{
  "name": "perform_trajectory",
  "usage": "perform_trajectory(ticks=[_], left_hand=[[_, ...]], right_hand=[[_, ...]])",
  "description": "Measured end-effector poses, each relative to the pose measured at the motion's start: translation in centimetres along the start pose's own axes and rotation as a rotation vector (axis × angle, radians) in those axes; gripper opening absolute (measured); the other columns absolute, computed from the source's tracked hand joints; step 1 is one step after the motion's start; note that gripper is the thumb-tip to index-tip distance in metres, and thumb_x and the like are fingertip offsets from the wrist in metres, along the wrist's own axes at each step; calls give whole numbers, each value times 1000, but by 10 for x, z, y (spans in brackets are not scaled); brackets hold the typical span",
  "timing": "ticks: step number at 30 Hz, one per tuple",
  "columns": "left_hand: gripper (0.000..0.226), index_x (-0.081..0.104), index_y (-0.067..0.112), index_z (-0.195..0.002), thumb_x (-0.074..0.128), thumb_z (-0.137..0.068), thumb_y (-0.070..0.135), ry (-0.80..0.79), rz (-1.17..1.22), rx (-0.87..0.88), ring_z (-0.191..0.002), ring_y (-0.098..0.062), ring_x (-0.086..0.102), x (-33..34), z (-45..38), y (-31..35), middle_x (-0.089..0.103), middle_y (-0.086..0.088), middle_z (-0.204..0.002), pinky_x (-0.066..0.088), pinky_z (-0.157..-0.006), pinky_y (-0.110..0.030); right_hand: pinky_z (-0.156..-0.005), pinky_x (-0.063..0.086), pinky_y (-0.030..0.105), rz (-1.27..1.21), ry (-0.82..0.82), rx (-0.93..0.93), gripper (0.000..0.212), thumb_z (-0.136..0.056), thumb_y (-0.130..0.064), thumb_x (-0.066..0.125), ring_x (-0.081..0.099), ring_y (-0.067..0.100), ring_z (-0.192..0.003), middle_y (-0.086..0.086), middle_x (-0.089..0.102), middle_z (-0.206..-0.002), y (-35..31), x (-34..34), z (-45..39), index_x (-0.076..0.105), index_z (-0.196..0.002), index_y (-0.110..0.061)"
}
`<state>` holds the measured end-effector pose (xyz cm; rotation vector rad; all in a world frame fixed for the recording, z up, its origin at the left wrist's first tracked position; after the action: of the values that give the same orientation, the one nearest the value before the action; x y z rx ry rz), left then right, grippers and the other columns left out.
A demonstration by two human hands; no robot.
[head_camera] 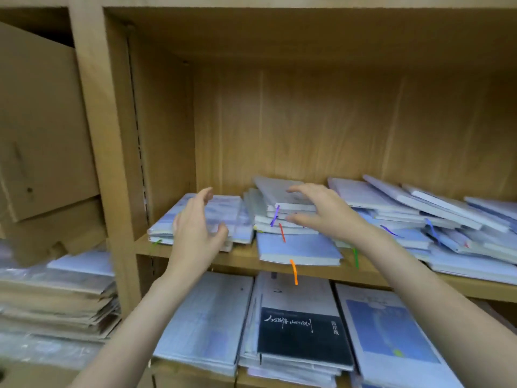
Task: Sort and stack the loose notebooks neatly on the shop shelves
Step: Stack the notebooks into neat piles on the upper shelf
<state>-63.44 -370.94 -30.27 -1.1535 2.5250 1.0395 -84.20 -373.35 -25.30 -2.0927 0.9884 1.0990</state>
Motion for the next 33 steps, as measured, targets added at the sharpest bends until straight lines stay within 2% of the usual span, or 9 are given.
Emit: perform_trajectory(ticks=[3,5,7,8,11,15,24,29,33], left_hand=[[61,40,7,-135,67,-80,9,17,-102,-66,-122,-27,46,-25,8,-33,51,-8,-129,34,-104,-45],[66,39,6,-136,71,-78,15,31,-138,-121,-122,-29,46,-37,14,-55,51,-9,-129,35,-102,-43],[75,35,6,-139,74,-77,19,34,-87,-197,-124,-25,45,-48,18,-76,49,-9,-133,36,-100,-35],[78,32,8,-140,75,-76,19,21,-27,-237,-125,-21,45,-52,20,-84,47,-7,-135,36,-98,-28],[82,27,10,-143,75,-77,17,-78,115,-325,-120,-5,43,-53,20,-101,45,-4,-140,31,-94,-17],[82,25,13,-144,74,-78,17,-166,147,-344,-127,-13,43,-48,9,-110,44,-4,-143,32,-98,-21],[81,25,14,-145,71,-80,29,-161,82,-334,-122,-15,50,-49,3,-110,55,-3,-133,38,-92,-24],[79,29,18,-143,73,-78,18,-146,141,-338,-104,-3,52,-45,10,-109,59,4,-120,36,-84,-18],[71,35,16,-139,72,-78,12,-110,194,-331,-98,-5,54,-42,15,-109,56,16,-100,38,-81,-19]], right_hand=[[-100,25,24,-49,-60,-96,56,-86,-34,65,40,22,-129,4,49,-137,-41,30,-25,46,-134,-13],[-110,15,30,-22,-107,-143,57,-85,-39,64,38,18,-131,1,48,-138,-62,52,-39,46,-134,-15],[-117,5,36,87,-155,-176,60,-85,-47,61,37,14,-133,-1,48,-139,-80,74,-48,46,-135,-16],[-117,8,38,123,-184,-187,63,-85,-50,60,37,14,-133,0,47,-140,-88,84,-50,45,-135,-16],[-103,35,34,47,-250,-112,67,-83,-56,59,42,20,-129,3,47,-141,-98,104,-49,44,-136,-16],[-92,43,35,105,-177,-44,59,-87,-60,47,51,28,-117,8,58,-128,-96,101,-48,50,-131,-19],[-68,40,37,322,61,-70,48,-96,-51,30,59,37,-95,15,64,-94,-96,81,-54,55,-106,-11],[-68,41,35,376,22,-75,49,-95,-54,28,60,33,-97,12,65,-99,-95,88,-52,52,-114,-15],[-68,41,33,426,-27,-80,53,-93,-58,28,59,29,-103,6,63,-110,-95,95,-48,49,-122,-19]])
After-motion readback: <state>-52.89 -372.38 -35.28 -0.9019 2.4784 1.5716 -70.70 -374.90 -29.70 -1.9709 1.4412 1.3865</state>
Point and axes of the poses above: each hand's wrist, its own z-axis away from the middle knuckle, its own x-axis out of the palm, y = z × x, the point moved 7 cm from there along -z, towards the middle knuckle
